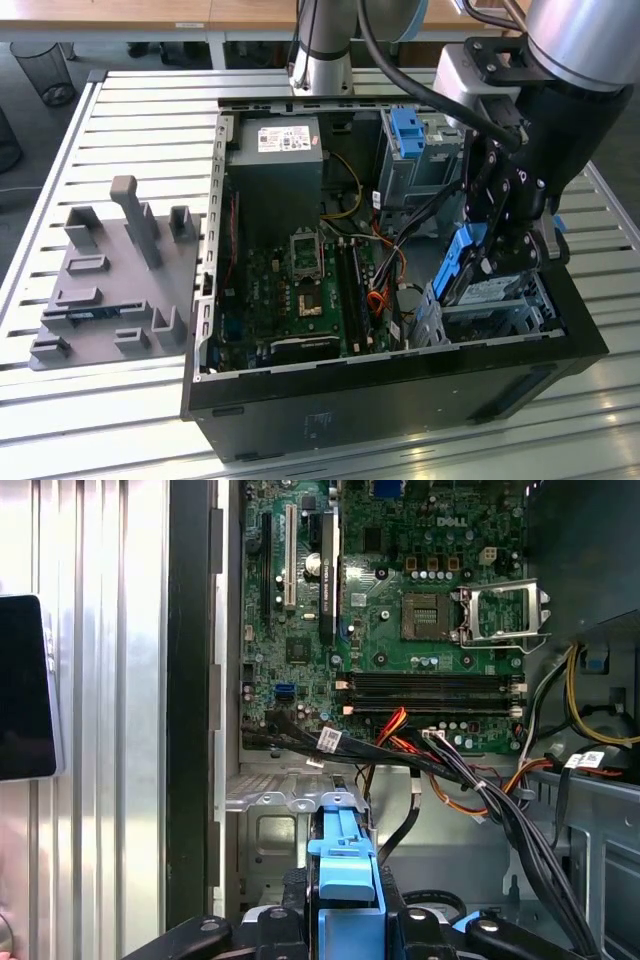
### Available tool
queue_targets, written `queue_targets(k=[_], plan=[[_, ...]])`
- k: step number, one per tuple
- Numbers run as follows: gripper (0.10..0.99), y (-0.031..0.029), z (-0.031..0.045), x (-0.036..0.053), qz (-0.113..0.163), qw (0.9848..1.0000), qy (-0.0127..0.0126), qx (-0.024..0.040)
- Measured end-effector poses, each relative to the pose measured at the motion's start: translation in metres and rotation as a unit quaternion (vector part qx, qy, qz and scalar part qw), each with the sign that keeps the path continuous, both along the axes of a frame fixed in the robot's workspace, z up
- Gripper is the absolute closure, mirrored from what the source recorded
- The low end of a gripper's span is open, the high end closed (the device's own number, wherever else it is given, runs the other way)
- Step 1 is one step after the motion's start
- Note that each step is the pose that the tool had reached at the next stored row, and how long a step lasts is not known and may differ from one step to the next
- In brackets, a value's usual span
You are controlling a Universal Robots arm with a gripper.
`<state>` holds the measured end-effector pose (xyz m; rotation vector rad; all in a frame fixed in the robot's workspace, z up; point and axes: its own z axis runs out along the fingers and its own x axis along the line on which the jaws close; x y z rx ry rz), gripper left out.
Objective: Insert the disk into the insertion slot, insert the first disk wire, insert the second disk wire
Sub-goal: 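Insert the disk into the insertion slot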
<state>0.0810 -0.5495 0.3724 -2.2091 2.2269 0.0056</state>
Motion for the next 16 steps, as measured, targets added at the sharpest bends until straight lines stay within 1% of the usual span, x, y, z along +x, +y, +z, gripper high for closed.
queue_targets(k=[8,10,16], plan=[[0.722,0.0000,-0.0022,0.0000,0.000,1.0000,0.0000,0.0000],[0.722,0.0000,-0.0043,0.0000,0.000,1.0000,0.0000,0.0000],[0.722,0.0000,-0.0071,0.0000,0.000,1.0000,0.0000,0.0000]])
